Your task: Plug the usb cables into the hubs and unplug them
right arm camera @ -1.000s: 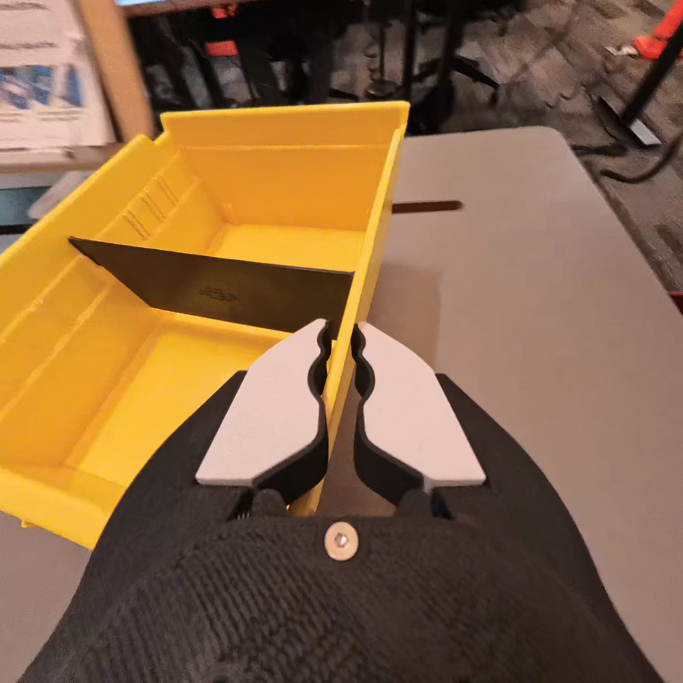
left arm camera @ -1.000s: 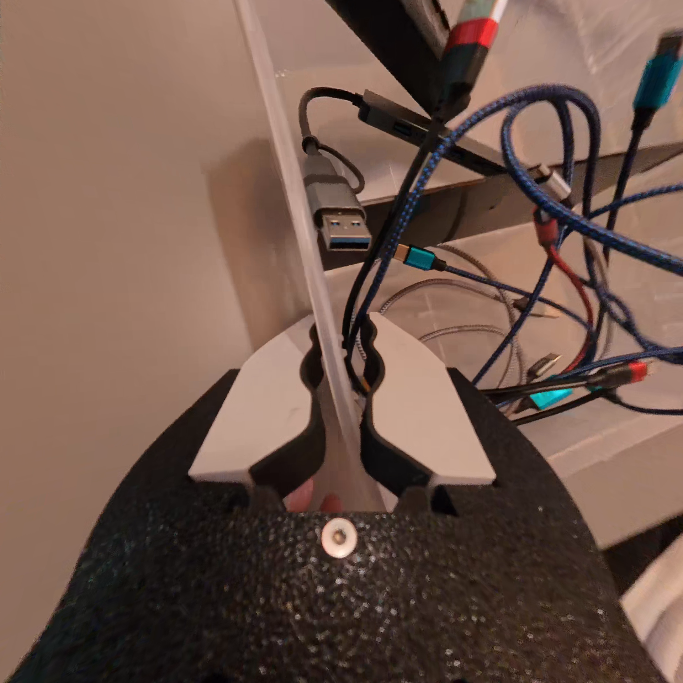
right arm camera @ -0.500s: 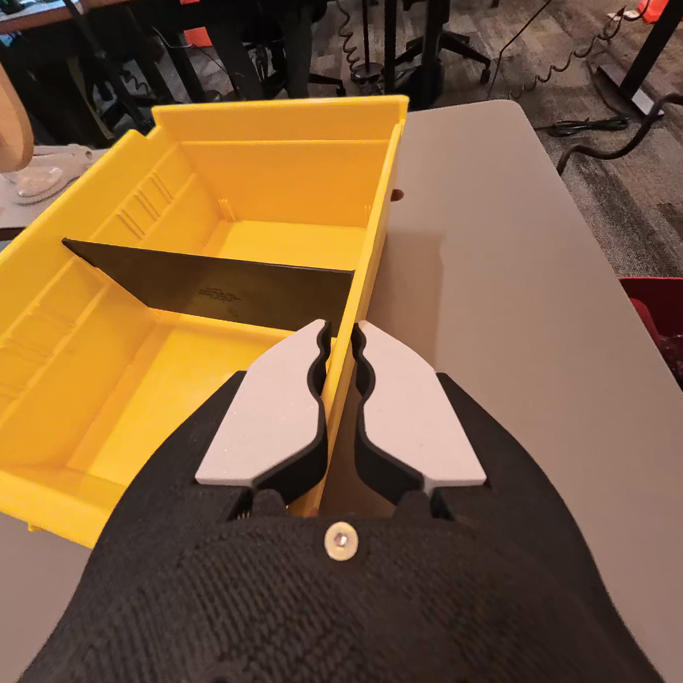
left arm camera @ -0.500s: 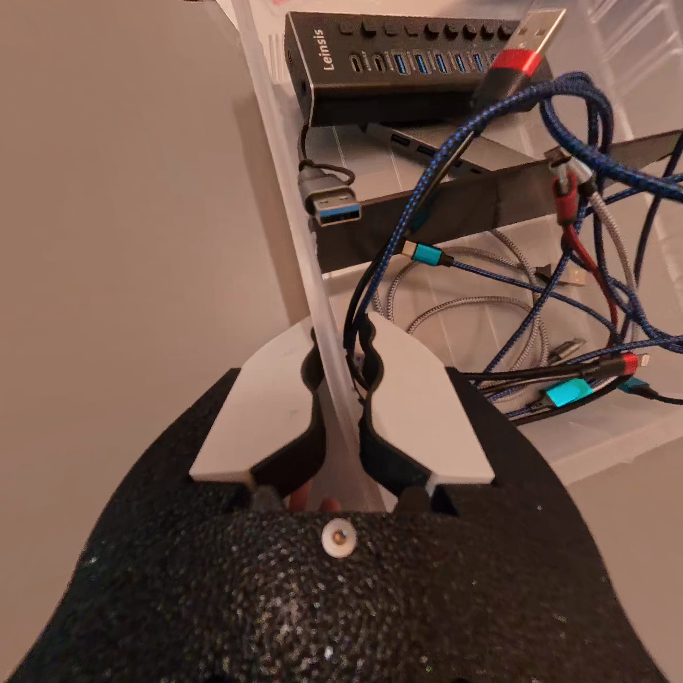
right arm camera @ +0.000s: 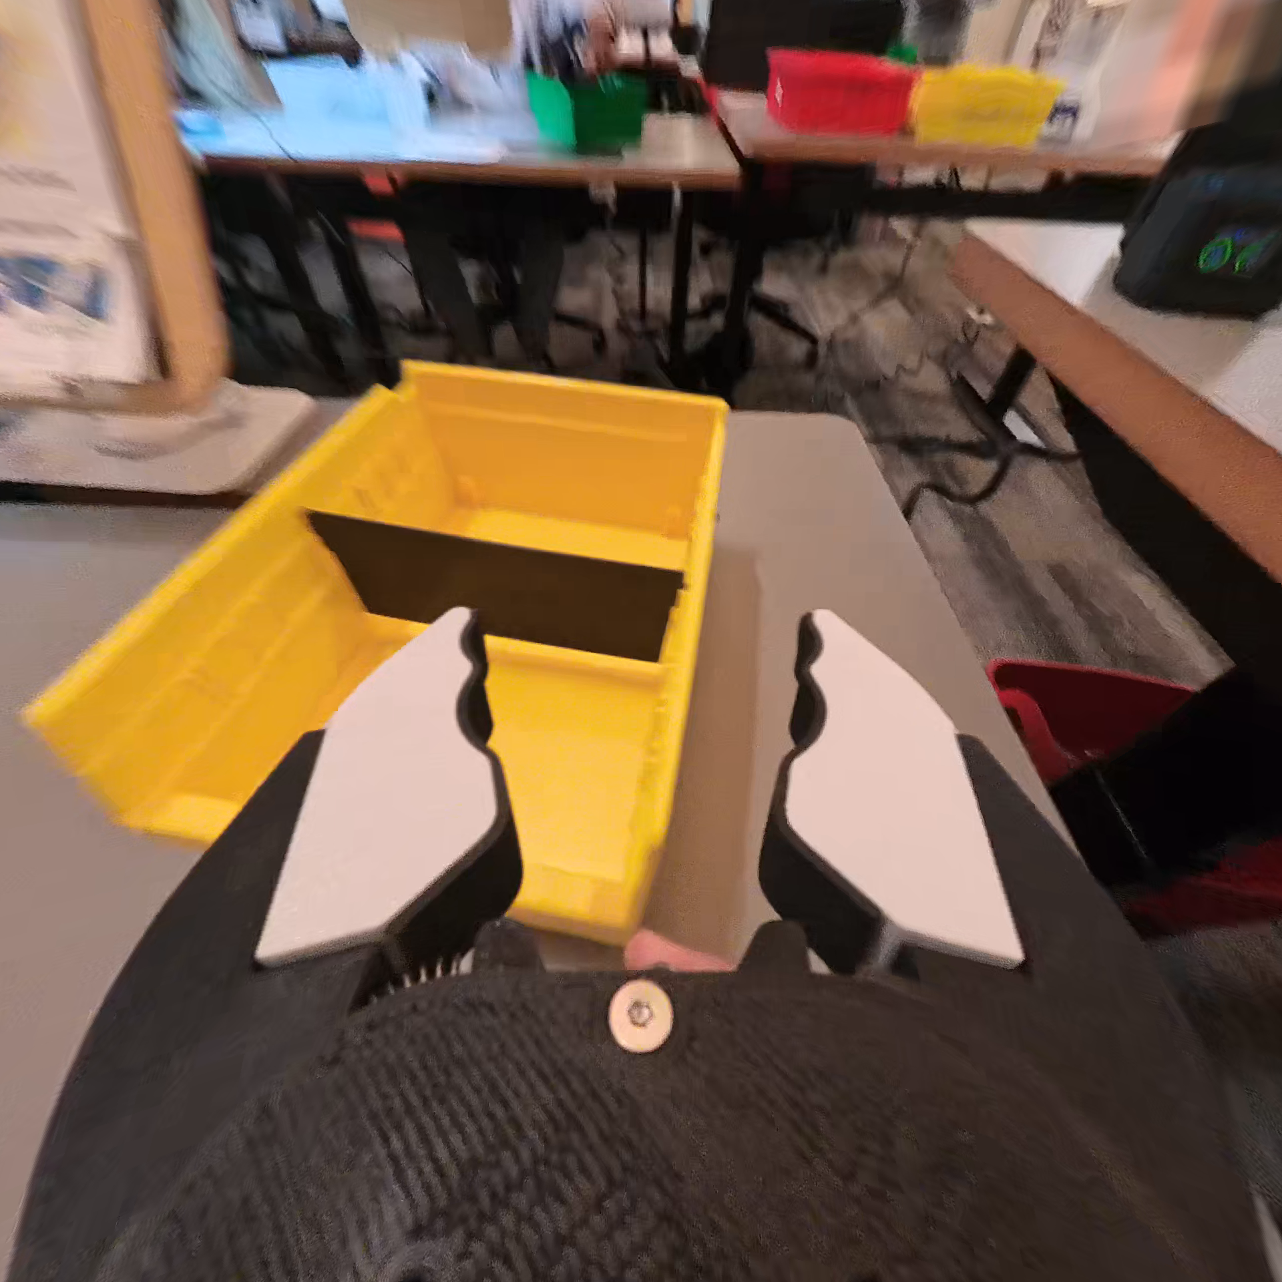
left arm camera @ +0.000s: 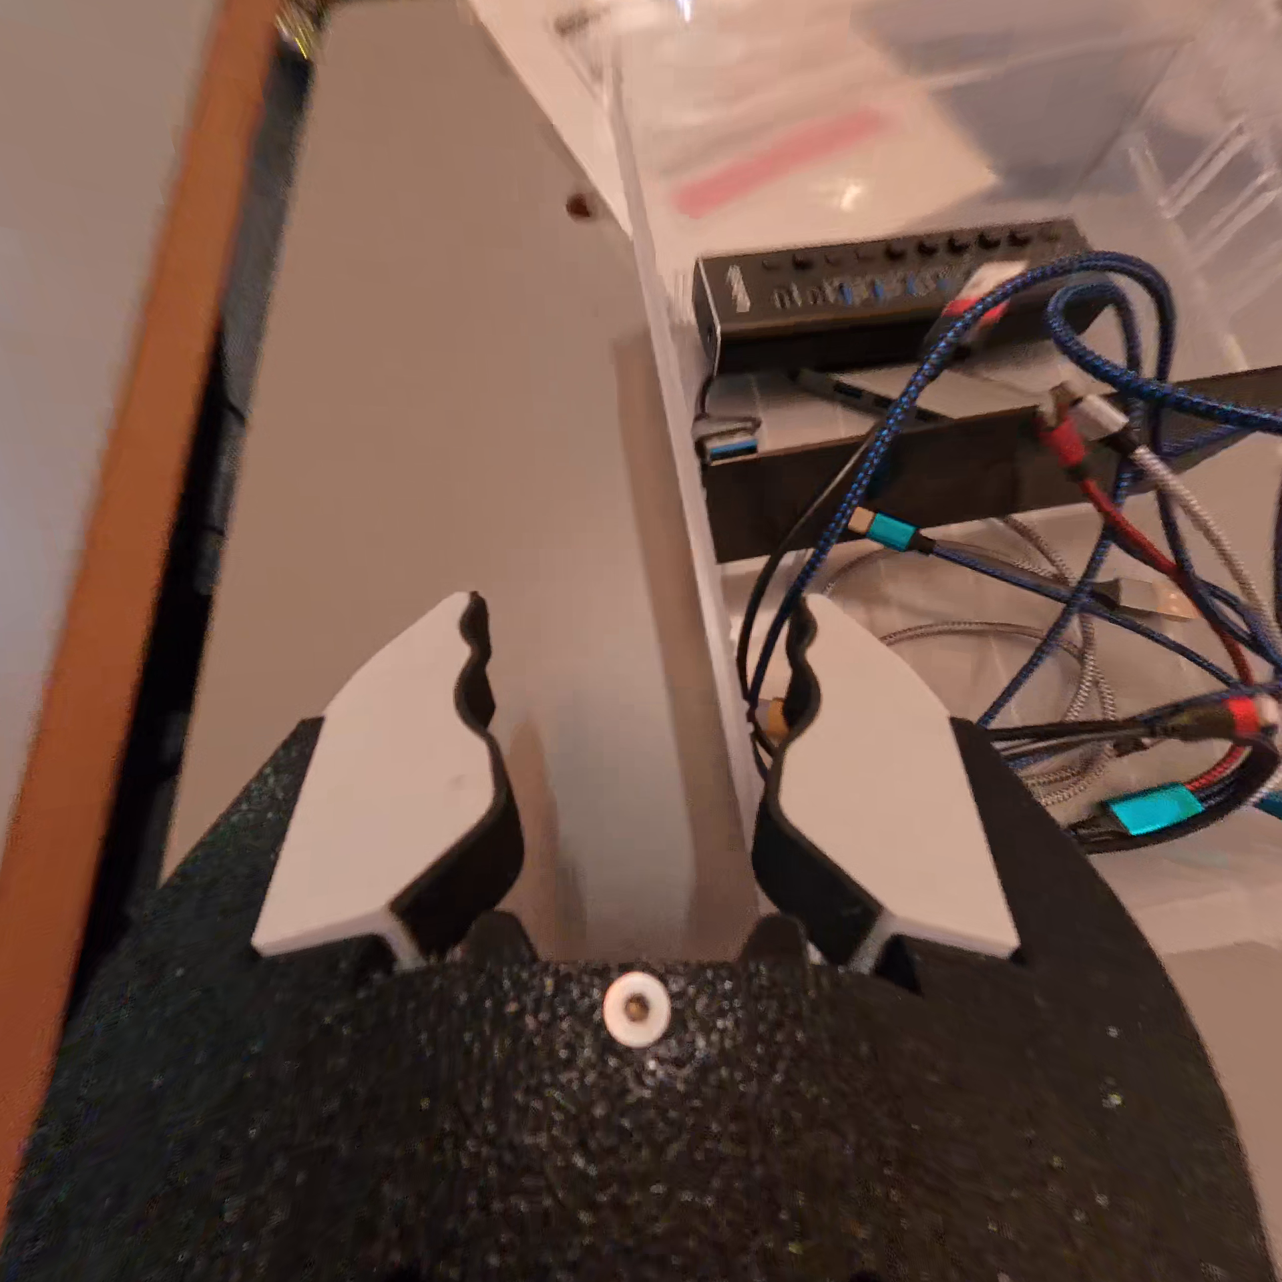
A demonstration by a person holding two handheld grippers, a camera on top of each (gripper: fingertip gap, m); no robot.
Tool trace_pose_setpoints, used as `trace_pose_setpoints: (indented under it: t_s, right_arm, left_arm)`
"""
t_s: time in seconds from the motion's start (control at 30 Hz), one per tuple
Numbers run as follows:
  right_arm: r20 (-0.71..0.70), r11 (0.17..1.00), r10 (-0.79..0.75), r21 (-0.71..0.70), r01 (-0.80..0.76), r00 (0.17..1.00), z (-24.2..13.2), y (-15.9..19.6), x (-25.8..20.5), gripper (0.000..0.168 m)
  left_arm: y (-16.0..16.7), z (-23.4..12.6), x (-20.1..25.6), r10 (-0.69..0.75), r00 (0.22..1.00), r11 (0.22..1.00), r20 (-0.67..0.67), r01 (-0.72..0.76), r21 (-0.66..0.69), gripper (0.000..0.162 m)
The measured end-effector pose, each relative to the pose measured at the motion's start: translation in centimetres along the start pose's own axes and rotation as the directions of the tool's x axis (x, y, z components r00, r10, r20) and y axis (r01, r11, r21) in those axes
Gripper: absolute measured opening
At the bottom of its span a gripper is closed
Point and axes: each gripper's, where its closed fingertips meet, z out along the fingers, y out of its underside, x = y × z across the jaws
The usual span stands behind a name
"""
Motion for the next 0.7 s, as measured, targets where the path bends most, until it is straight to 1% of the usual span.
trace_pose_setpoints:
  t_s: [0.07, 0.1, 0.2, 0.27, 0.37, 0.47, 0.6, 0.7]
  right_arm:
    - [0.071, 0.997, 0.03, 0.068, -0.035, 0.997, -2.4, -1.6, -2.5, 0.101]
    - [0.112, 0.994, 0.05, 0.091, -0.06, 0.992, -3.4, -2.1, -3.9, 0.105]
    - [0.257, 0.985, 0.07, 0.136, -0.107, 0.964, -5.6, -3.1, -8.6, 0.107]
    - [0.309, 0.98, 0.044, 0.172, -0.101, 0.95, -6.6, -3.4, -11.5, 0.107]
    - [0.38, 0.978, 0.01, 0.187, -0.087, 0.925, -7.4, -3.0, -15.8, 0.105]
    - [0.446, 0.984, -0.026, 0.171, -0.057, 0.895, -7.6, -2.0, -19.5, 0.103]
    - [0.494, 0.983, -0.105, 0.184, 0.014, 0.863, -7.6, -1.5, -23.1, 0.098]
    - [0.517, 0.98, -0.162, 0.187, 0.073, 0.84, -7.6, -1.1, -25.0, 0.096]
  left_arm:
    - [-1.3, -1.9, 0.2, 0.026, 0.999, 0.996, 0.036, -0.029, 0.083, 0.083]
    - [-2.1, -3.0, 0.3, 0.023, 0.998, 0.991, 0.059, -0.03, 0.132, 0.083]
    - [-3.4, -6.2, 1.4, 0.023, 0.998, 0.968, 0.051, -0.035, 0.248, 0.084]
    - [-3.6, -7.7, 2.7, 0.041, 0.999, 0.956, -0.005, -0.038, 0.291, 0.083]
    - [-3.2, -9.0, 4.2, 0.043, 0.991, 0.959, -0.124, -0.006, 0.283, 0.083]
    - [-2.6, -10.1, 4.6, 0.048, 0.981, 0.969, -0.189, 0.0, 0.247, 0.081]
    - [-2.2, -10.4, 4.6, 0.154, 0.968, 0.977, -0.197, -0.119, 0.178, 0.077]
    - [-2.9, -9.8, 4.7, 0.236, 0.955, 0.968, -0.182, -0.213, 0.137, 0.077]
